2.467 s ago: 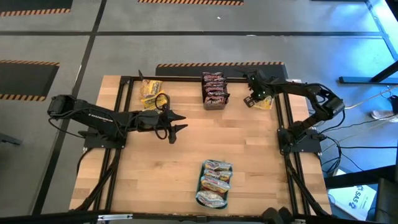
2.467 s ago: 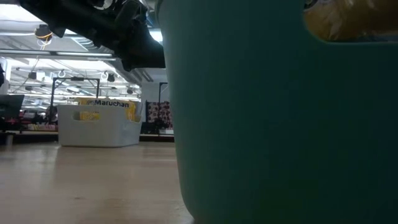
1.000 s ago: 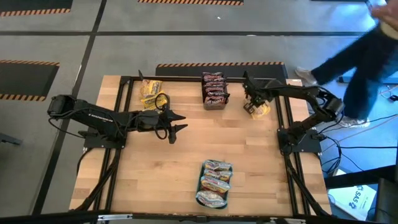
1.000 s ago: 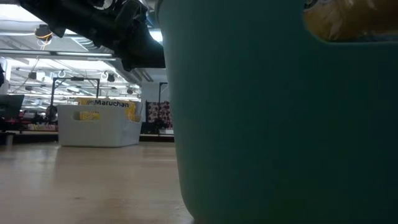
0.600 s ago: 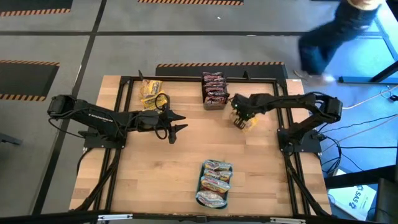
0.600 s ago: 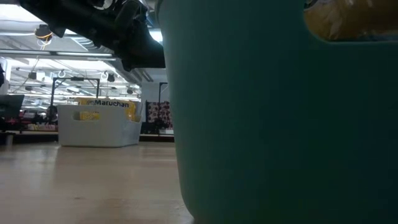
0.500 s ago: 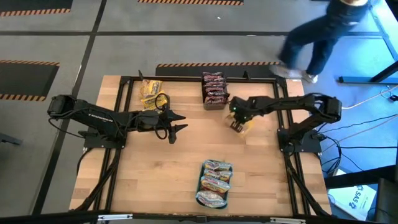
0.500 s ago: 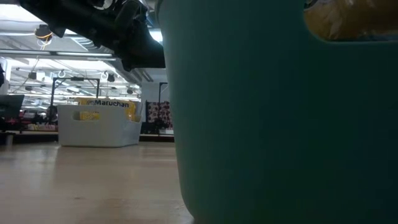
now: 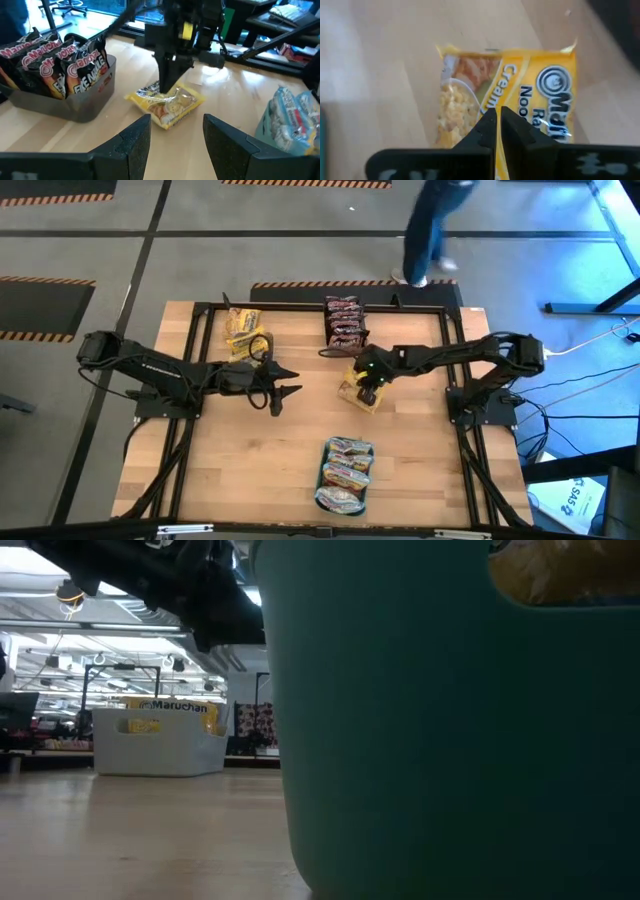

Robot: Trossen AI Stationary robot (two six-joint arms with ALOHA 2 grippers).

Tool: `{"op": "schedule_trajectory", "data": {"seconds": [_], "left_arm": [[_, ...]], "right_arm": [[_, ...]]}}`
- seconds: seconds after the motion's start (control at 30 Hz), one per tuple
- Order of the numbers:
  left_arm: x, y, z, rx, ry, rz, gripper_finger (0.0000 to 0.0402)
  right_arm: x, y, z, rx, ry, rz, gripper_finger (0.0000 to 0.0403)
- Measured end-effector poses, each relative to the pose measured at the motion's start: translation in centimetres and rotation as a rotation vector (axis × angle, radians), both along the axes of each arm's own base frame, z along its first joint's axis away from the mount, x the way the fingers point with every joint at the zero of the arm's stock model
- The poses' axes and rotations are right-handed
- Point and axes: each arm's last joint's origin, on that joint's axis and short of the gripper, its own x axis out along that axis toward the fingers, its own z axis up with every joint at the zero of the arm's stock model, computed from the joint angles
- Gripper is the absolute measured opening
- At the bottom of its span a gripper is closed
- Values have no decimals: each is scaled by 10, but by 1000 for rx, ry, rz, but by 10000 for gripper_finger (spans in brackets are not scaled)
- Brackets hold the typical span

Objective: Sort Maruchan noodles
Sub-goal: Put the yellow noodle pack into the white bin

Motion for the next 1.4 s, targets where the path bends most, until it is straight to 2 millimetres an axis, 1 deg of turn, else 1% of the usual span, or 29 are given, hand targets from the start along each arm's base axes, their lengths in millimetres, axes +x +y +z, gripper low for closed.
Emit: {"op": "schedule_trajectory", "data": {"seconds": [0.1,0.17,0.27,0.33,0.4,0.53,0.63,0.7,0.77,0.87,0.97,1.07,1.17,1.27,1.33,1.4], "left_arm": [[3,-7,2,-5,-11,19,174],[8,-11,3,3,-2,19,174],[24,-17,5,6,8,8,174],[36,-19,2,17,40,13,174],[51,-20,1,23,56,20,174],[80,-19,-6,32,102,39,174],[101,-17,-15,35,128,55,174],[113,-14,-23,37,152,65,174],[124,-10,-31,36,172,71,174],[140,-6,-45,23,205,54,174],[153,-4,-57,7,226,25,174],[162,-3,-66,12,248,4,174],[167,-3,-73,21,263,1,174],[168,-1,-83,26,288,11,174],[169,1,-90,26,304,16,174],[169,3,-95,26,321,22,174]], "right_arm": [[-7,1,20,-27,-58,14,12],[-16,2,34,-49,-72,22,12],[-31,3,50,-71,-125,23,12],[-43,1,53,-50,-152,15,12],[-56,-4,51,-25,-165,-16,12],[-78,-19,38,12,-185,-73,12],[-87,-31,23,23,-189,-128,12],[-88,-38,14,20,-203,-157,13],[-89,-44,7,33,-191,-189,23],[-90,-53,-1,69,-177,-189,66],[-87,-61,-9,146,-213,-132,136],[-82,-69,-18,235,-268,-82,210],[-79,-74,-30,314,-281,-52,268],[-76,-75,-44,353,-251,-49,305],[-74,-76,-51,375,-242,-44,316],[-72,-78,-56,391,-238,-52,320]]}}
